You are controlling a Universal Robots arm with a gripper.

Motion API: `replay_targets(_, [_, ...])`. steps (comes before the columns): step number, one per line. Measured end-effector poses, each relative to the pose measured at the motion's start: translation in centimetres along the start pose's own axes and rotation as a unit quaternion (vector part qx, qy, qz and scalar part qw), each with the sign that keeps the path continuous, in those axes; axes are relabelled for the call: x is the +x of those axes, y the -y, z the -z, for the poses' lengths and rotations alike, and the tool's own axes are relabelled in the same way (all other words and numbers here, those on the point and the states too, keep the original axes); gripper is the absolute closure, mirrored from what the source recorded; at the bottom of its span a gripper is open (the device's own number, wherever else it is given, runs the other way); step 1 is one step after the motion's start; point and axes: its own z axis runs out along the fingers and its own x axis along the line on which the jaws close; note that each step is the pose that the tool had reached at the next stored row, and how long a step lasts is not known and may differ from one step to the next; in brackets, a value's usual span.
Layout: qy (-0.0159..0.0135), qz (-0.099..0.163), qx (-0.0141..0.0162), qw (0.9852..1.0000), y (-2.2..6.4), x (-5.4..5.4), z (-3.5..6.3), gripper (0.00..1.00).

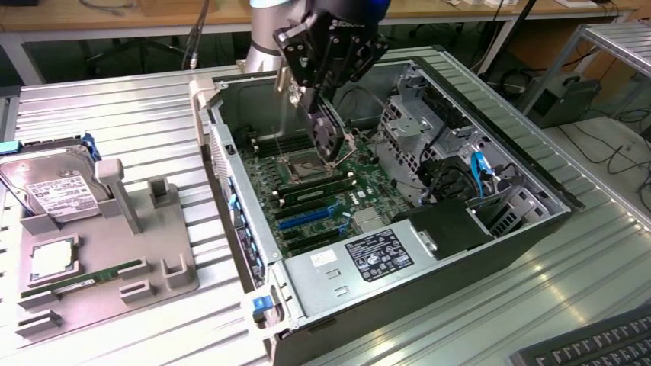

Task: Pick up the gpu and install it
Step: 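Pick up the gpu and move the gpu toward the slot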

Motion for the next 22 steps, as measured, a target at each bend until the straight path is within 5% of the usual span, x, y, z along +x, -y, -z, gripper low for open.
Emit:
replay_targets(9, [0.0,0.0,0.0001,1.0,0.85,-4.5,-1.24,0.74])
replay_targets(14, [0.0002,0.0,0.0,1.0,2.01,-5.9,-1.59,0.74])
replay_targets(19, [0.0107,0.001,0.0,0.9999,3.05,-6.0,-1.79,0.74])
replay_targets(22, [0.012,0.001,0.0004,0.9999,3.05,-6.0,-1.79,0.74])
